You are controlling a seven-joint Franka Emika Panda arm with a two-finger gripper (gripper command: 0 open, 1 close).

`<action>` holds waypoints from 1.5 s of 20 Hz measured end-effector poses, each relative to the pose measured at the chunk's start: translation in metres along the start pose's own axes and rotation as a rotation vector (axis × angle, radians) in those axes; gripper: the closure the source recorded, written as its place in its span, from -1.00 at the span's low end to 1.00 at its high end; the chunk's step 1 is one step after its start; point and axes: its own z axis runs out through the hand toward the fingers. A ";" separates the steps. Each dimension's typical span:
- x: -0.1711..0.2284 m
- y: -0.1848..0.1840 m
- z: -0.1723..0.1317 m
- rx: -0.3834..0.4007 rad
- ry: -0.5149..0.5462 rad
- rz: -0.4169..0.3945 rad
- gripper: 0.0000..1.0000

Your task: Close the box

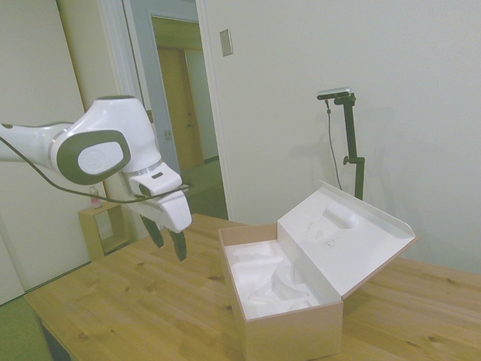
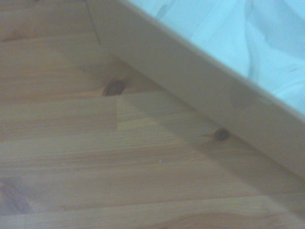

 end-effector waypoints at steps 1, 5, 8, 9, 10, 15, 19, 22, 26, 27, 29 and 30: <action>0.009 0.004 -0.009 0.009 0.004 0.013 -1.00; 0.051 0.020 -0.042 0.043 0.019 0.066 -1.00; 0.086 0.025 -0.061 0.064 0.042 0.112 -1.00; 0.097 0.025 -0.064 0.068 0.048 0.125 -1.00; 0.107 0.026 -0.067 0.069 0.056 0.138 -1.00; 0.160 0.030 -0.083 0.095 0.085 0.206 -1.00; 0.199 0.033 -0.096 0.117 0.093 0.244 -1.00; 0.227 0.036 -0.103 0.129 0.109 0.282 -1.00; 0.262 0.045 -0.110 0.128 0.146 0.327 -1.00; 0.270 0.047 -0.112 0.131 0.155 0.338 -1.00; 0.285 0.050 -0.116 0.136 0.177 0.357 -1.00; 0.293 0.053 -0.118 0.136 0.188 0.367 -1.00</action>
